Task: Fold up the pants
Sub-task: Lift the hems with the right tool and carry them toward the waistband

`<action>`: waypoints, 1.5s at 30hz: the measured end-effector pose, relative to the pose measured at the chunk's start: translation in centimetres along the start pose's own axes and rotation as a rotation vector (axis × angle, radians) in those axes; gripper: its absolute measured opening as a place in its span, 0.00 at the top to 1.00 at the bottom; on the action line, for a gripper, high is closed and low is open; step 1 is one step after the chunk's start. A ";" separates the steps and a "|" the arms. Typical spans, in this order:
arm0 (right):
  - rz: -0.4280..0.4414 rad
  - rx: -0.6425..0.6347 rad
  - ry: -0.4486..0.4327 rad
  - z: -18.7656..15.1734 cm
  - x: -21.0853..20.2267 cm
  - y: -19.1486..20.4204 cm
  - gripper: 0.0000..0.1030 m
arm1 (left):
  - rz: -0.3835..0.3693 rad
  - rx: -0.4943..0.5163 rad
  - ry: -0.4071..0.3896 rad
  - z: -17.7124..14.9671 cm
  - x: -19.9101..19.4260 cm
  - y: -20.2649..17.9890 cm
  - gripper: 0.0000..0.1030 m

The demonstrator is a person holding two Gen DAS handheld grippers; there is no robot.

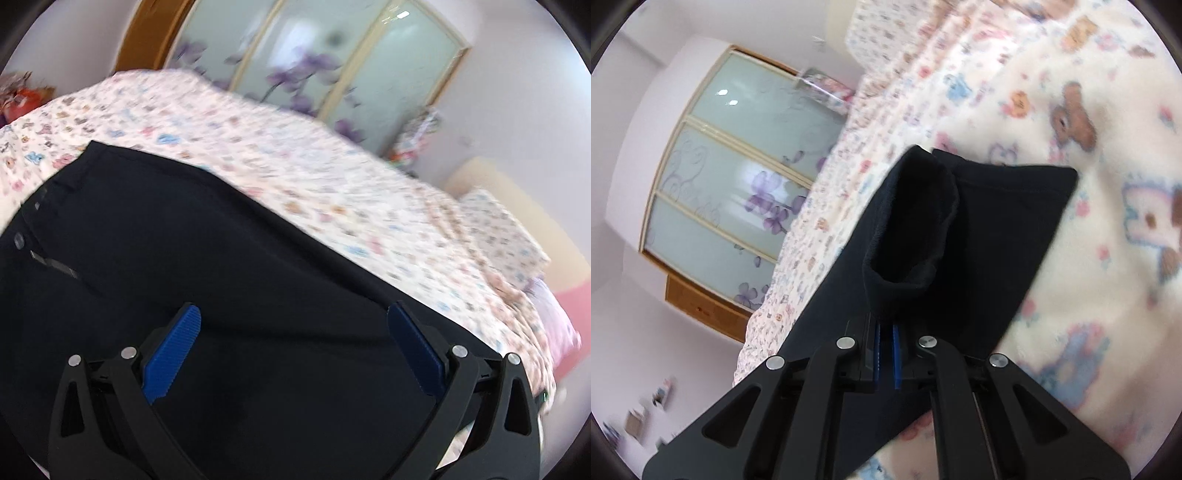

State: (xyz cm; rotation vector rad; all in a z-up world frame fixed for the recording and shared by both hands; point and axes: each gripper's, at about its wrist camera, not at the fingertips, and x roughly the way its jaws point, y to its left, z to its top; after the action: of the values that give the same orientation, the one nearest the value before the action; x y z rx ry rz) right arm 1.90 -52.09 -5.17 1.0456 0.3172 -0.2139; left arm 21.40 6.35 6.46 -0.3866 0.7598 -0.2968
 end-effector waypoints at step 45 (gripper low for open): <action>0.134 0.025 -0.007 1.3 0.2 0.0 0.95 | 0.040 -0.275 -0.154 4.2 -0.1 3.6 0.97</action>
State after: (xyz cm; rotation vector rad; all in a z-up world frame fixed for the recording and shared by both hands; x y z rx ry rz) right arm 2.24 -53.23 -4.67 1.0862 0.2373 -0.1017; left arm 24.81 10.60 7.72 -0.6454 0.6577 -0.1222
